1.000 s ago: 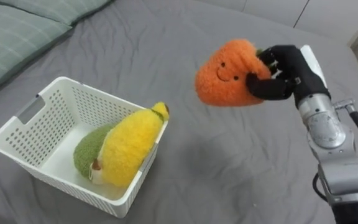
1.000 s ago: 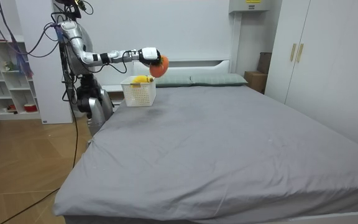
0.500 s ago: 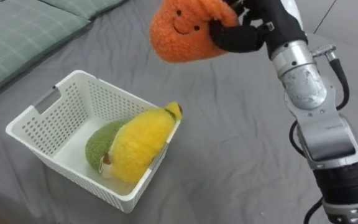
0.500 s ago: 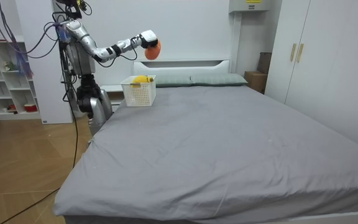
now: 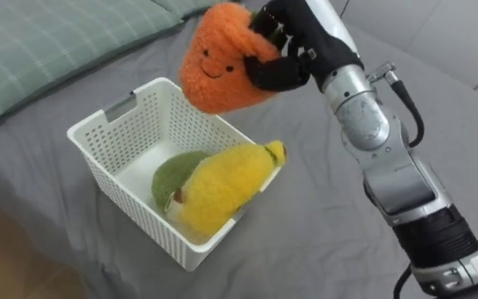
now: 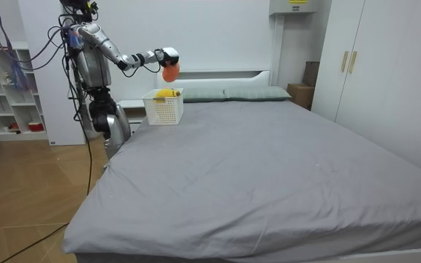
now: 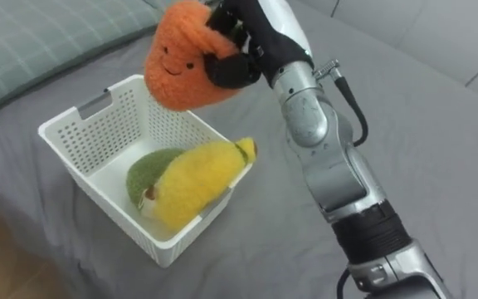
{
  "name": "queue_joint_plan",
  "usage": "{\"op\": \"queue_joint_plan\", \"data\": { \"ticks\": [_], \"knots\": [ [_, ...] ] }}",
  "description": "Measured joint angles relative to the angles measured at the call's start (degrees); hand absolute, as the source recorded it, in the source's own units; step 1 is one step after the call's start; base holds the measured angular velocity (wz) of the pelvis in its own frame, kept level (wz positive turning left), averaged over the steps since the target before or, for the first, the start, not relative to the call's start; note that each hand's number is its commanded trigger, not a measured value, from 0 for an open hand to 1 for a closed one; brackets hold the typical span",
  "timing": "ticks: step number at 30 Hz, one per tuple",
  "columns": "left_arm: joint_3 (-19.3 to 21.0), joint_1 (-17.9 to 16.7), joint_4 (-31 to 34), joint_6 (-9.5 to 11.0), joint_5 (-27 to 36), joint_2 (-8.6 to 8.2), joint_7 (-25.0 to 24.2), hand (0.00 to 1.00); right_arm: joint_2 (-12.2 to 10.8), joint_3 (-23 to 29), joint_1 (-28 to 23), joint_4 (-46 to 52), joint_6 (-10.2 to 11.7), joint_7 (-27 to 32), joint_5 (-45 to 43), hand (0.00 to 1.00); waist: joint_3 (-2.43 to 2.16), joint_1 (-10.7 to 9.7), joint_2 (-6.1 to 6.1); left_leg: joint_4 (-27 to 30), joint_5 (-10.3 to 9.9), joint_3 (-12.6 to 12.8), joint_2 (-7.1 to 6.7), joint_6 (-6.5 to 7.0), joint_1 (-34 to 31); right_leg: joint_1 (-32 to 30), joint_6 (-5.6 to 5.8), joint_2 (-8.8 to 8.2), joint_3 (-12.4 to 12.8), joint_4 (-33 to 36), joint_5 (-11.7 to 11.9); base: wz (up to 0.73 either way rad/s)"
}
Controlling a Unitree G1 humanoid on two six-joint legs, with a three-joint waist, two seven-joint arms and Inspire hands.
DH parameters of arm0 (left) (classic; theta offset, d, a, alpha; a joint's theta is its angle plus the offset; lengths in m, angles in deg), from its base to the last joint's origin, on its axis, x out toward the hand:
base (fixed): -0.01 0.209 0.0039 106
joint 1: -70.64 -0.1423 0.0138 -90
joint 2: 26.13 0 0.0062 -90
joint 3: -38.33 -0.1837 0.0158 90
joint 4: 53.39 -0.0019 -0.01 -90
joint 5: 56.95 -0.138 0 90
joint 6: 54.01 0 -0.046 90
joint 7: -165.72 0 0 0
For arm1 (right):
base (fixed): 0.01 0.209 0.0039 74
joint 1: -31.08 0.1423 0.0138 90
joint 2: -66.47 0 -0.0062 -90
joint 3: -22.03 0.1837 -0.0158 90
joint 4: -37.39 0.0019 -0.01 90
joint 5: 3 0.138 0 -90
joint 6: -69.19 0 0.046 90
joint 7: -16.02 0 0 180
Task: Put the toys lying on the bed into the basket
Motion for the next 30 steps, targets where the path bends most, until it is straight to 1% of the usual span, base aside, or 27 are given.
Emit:
{"op": "queue_joint_plan", "data": {
  "ticks": [1, 2, 4, 6, 7, 10, 13, 15, 17, 21, 30],
  "knots": [
    [0.0, 0.0, 0.1, -0.4, -0.2, 0.25, 0.4, 0.0, -0.3, 0.0, 0.0, -1.3, -0.1, 0.2, 0.0, 0.09, 0.0, 0.3, 0.01, 0.1, 0.1, -0.8, -0.2, 0.04, -0.3, 0.1, 0.0, -0.12, -1.0, 0.0, 0.0, 0.28],
    [0.0, 0.0, 0.1, -0.6, -0.3, 0.4, 0.5, 0.0, -0.3, 0.0, 0.0, -1.7, -0.2, 0.2, 0.0, 0.0, 0.02, 0.5, 0.03, 0.1, 0.2, -1.0, -0.27, 0.0, -0.4, 0.0, 0.02, -0.16, -1.1, 0.0, 0.0, 0.31],
    [-0.1, -0.3, 0.1, -1.3, -1.3, 0.7, 0.6, 0.0, -1.2, -0.1, 0.7, -3.5, -0.2, 0.7, -0.3, 0.0, 0.11, 0.8, 0.16, 0.5, 0.5, -2.3, -0.6, -0.01, -1.1, -0.2, 0.1, -0.23, -1.6, 0.0, -0.1, 0.27],
    [-0.2, -0.3, 0.2, -1.9, -2.3, 0.63, 0.6, 0.0, -1.3, -0.4, 0.9, -4.8, -0.2, 0.7, -0.8, 0.0, 0.26, 1.3, 0.37, 1.0, 0.6, -3.0, -0.83, 0.0, -1.6, -0.1, 0.2, -0.28, -2.2, 0.0, -0.1, 0.25],
    [-0.2, -0.3, 0.5, -1.9, -2.4, 0.63, 0.6, 0.0, -1.3, -0.5, 0.9, -5.5, -0.2, 0.7, -1.1, 0.0, 0.26, 1.4, 0.37, 1.1, 0.8, -3.7, -1.02, -0.01, -2.0, -0.2, 0.23, -0.33, -2.7, 0.0, -0.1, 0.27],
    [-0.2, -0.3, 1.4, -1.9, -3.5, 0.57, 0.5, 0.0, -1.3, -0.6, 0.9, -6.0, -0.2, 0.7, -1.8, 0.0, 0.13, 1.9, 0.2, 1.7, 0.9, -4.5, -1.21, -0.04, -2.9, -0.5, 0.23, -0.31, -3.1, 0.0, -0.2, 0.18],
    [-0.2, -0.5, 2.1, -2.0, -3.5, 0.6, 0.6, 0.0, -1.3, -1.4, 0.9, -6.0, -0.2, 0.6, -1.8, 0.0, 0.21, 1.9, 0.34, 1.8, 0.9, -4.7, -1.25, -0.08, -2.9, -0.3, 0.23, -0.31, -3.2, 0.0, -0.2, 0.05],
    [-0.3, -0.5, 2.1, -2.0, -3.5, 0.61, 0.6, 0.0, -1.3, -1.5, 0.9, -6.0, -0.2, 0.6, -1.8, 0.0, 0.08, 1.7, 0.16, 1.8, 1.0, -4.9, -1.29, -0.1, -2.9, -0.3, 0.23, -0.33, -3.3, 0.0, -0.2, 0.05],
    [-0.2, -0.5, 2.2, -2.2, -3.5, 0.62, 0.6, 0.0, -1.3, -1.5, 0.9, -6.0, -0.2, 0.6, -1.8, 0.0, 0.11, 1.6, 0.19, 1.8, 1.0, -4.9, -1.29, -0.12, -2.8, -0.1, 0.23, -0.32, -3.3, 0.0, -0.2, 0.0],
    [-0.3, -0.3, 2.4, -2.8, -3.5, 0.62, 0.6, 0.0, -1.3, -1.5, 0.9, -6.1, -0.2, 0.6, -1.8, 0.0, -0.02, 1.5, 0.04, 1.8, 1.0, -4.9, -1.3, -0.14, -2.8, 0.0, 0.23, -0.31, -3.2, 0.0, -0.2, 0.0],
    [-0.7, 0.0, 3.9, -2.7, -3.4, 0.64, 0.6, 0.0, -1.2, -1.5, 0.9, -6.1, -0.2, 0.7, -1.7, 0.0, -0.22, 1.5, -0.25, 1.8, 1.1, -4.9, -1.3, -0.13, -2.7, 0.0, 0.23, -0.31, -3.2, 0.0, -0.2, 0.0]
  ]
}}
